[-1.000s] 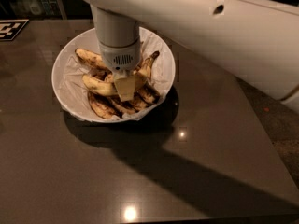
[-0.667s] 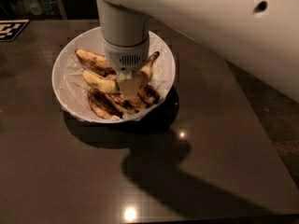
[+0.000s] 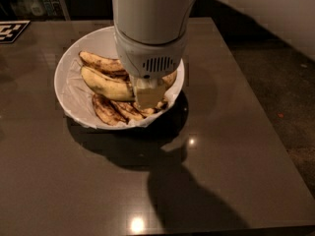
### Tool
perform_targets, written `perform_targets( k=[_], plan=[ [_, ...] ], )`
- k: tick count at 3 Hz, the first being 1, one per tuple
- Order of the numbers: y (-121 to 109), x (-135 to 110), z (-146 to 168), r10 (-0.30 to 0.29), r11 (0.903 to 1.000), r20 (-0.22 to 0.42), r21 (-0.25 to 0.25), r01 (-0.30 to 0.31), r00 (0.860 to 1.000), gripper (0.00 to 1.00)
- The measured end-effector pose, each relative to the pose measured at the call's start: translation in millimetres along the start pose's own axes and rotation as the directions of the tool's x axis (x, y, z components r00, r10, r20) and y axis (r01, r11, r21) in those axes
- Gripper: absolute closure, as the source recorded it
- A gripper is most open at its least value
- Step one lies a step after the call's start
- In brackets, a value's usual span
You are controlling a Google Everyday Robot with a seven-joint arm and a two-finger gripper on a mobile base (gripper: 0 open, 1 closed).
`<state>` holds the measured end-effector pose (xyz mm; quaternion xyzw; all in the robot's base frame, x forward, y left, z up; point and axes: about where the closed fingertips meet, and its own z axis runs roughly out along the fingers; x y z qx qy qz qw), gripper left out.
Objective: Pick banana from white bowl
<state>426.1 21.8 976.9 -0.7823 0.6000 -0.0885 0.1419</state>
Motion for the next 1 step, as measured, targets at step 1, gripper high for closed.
perform_targets(
  k=[1],
  plan=[
    [-0.5,-5.4,-9.6,-0.007,0.9997,0.007,0.024,0.007,1.0,1.0]
  ],
)
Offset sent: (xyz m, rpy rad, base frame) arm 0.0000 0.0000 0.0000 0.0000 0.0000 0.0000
